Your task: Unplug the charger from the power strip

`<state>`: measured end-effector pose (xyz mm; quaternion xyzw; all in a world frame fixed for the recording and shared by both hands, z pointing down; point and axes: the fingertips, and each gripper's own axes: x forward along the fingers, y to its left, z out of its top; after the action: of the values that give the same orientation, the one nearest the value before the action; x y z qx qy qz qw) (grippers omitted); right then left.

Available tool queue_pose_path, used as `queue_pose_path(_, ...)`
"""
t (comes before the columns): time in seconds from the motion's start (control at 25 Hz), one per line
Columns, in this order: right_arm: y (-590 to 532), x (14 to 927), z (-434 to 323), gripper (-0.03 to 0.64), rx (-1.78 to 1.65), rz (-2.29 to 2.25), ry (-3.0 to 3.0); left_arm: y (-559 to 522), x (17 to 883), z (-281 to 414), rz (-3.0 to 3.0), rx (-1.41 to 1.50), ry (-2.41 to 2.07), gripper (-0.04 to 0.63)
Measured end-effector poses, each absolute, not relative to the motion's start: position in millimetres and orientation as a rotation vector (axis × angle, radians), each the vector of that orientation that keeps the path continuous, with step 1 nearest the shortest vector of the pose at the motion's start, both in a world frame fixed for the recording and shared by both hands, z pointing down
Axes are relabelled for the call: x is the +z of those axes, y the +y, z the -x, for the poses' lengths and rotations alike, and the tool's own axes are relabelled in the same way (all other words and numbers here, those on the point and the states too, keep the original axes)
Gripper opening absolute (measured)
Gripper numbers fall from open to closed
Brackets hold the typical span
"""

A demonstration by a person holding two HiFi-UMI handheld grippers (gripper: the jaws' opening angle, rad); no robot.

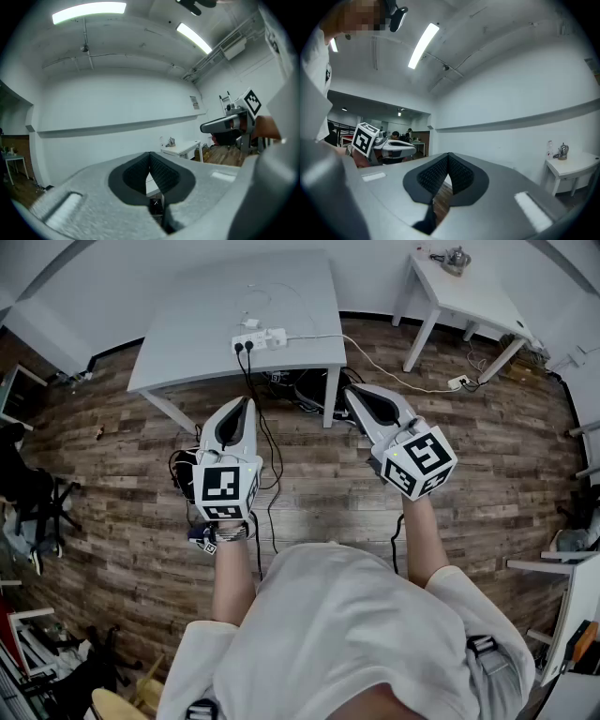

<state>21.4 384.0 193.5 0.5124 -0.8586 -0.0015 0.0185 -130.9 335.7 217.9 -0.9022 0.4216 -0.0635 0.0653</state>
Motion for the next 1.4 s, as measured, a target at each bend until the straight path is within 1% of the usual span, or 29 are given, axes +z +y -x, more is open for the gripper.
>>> queue_pose_path(0.64,399.5,190.7,-40.5,0.0,-0.046,-1.595,-2.756,349.7,231.9,117.0,2.719,-0.228,1.355,0.0)
queue_pose_path(0.92,391.1,206.2,-42.1,0.002,-0.064,-1.561,-2.725,350.3,244.2,114.7,2.723,-0.265,1.38,0.0)
queue_pose_path(1.08,374.7,209.4,-40.7,0.002,-0.033,-1.554,-2.741,333.3,242.1,112.8,2.716,-0.259,1.375,0.0)
queue_pose_path(1.2,352.7,219.5,-41.1,0.002,-0.005,-1.567,-2.723,312.9,244.6,113.2,2.745,-0.189,1.353,0.0)
queue_pose_path(1.32,321.1,234.0,-46.6,0.002,0.004,-1.59,-2.684,278.1,253.0,113.3,2.782,-0.102,1.361,0.0)
queue_pose_path(1.4,296.1,239.6,-52.4,0.002,0.014,-1.6,-2.673,248.3,261.8,109.7,2.779,-0.124,1.365,0.0)
